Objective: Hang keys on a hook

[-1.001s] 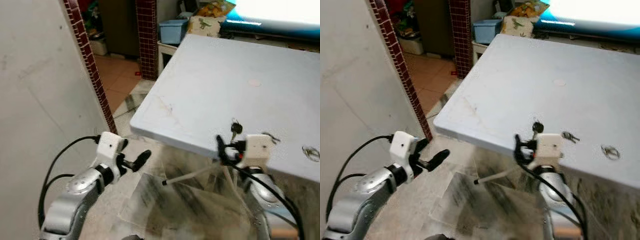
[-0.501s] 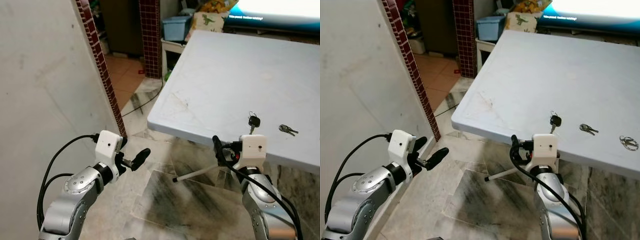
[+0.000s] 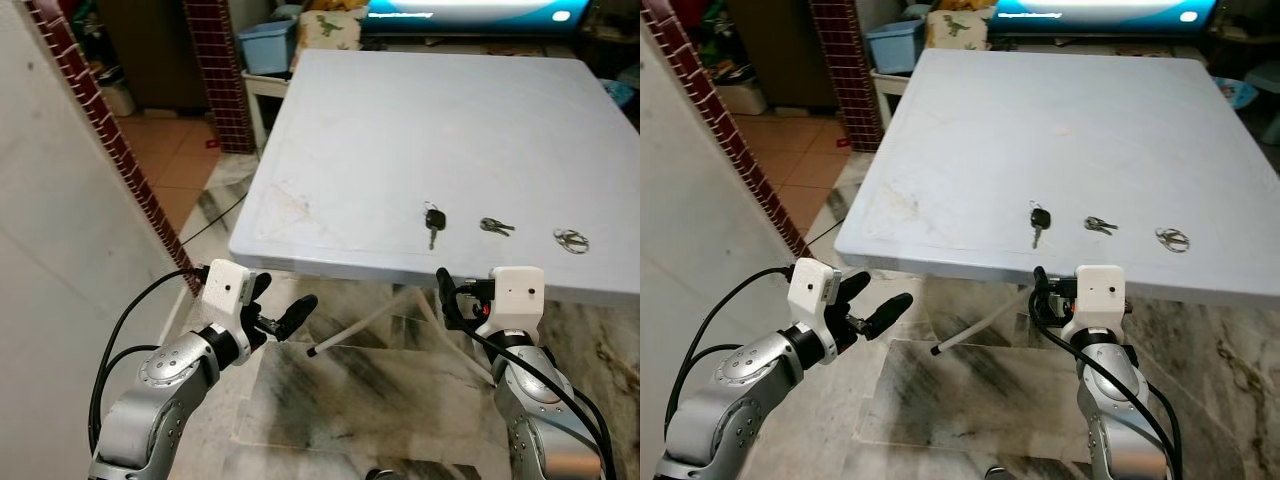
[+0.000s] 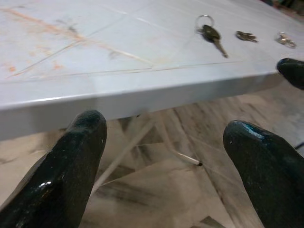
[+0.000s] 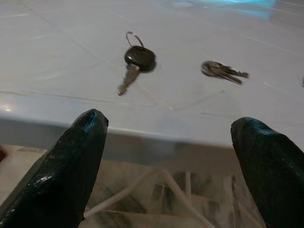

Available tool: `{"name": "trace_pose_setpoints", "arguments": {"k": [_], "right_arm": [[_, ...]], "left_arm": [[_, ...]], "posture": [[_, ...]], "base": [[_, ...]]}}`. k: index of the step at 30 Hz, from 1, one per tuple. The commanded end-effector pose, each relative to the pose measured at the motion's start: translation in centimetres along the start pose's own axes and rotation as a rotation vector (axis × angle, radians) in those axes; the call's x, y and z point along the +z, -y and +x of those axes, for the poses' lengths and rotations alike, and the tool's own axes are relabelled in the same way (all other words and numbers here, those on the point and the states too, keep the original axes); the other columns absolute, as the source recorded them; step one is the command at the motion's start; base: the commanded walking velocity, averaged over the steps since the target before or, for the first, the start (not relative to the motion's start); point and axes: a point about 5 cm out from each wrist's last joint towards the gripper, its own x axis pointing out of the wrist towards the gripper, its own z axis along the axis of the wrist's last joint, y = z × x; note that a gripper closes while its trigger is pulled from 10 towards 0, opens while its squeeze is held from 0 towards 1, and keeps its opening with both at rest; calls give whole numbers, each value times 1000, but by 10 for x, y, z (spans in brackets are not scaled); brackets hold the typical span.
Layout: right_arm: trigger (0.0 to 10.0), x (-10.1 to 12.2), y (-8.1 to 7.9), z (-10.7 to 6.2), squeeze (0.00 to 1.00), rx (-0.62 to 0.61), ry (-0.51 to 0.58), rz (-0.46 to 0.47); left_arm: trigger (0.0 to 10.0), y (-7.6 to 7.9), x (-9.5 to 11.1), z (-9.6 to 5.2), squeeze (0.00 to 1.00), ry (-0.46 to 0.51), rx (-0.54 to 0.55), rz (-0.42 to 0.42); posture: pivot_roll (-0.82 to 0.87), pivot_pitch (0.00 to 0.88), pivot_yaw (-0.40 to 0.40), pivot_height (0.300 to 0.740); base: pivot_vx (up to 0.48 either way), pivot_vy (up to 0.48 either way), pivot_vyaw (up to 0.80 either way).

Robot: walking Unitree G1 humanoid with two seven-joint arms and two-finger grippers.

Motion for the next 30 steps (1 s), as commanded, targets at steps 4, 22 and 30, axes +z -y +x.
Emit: {"name": "trace_pose_setpoints", "arguments": {"k": [4, 22, 30], "right_arm": [[10000, 2, -1, -1, 0, -2, 5, -5], [10000, 1, -7, -3, 0, 43, -1, 9], [10000, 0, -18, -3, 0, 121, -12, 27]], "left_arm": [[10000, 2, 2, -2, 0, 10, -8, 1], [10000, 2, 1, -2, 0, 2, -5, 2], [10000, -3, 1, -3, 0, -1, 54, 31]], "posture": [[-33, 107, 46, 740], [-33, 107, 46, 740], [-33, 107, 46, 740]], "base": [[278, 0, -781], [176, 0, -423], [0, 0, 0]]}}
